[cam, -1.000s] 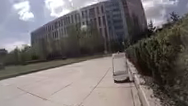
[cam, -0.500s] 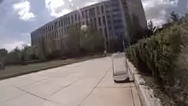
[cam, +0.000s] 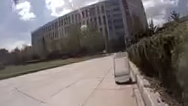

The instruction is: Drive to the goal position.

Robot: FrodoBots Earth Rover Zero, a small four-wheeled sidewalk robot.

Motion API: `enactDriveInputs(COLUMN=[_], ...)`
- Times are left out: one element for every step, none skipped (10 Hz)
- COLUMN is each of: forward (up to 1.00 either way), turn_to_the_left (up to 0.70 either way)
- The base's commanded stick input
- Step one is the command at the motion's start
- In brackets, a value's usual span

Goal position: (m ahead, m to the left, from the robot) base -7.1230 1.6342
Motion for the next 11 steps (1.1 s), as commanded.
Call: enactDriveInputs(forward=[0.7, 0.7, 0.7, 0.7, 0.7, 0.7, 0.7, 0.7, 0.7, 0.7, 0.7], turn_to_the_left=[0.0, 0.2, 0.35, 0.35, 0.35, 0.35, 0.35, 0.35, 0.35, 0.35, 0.35])
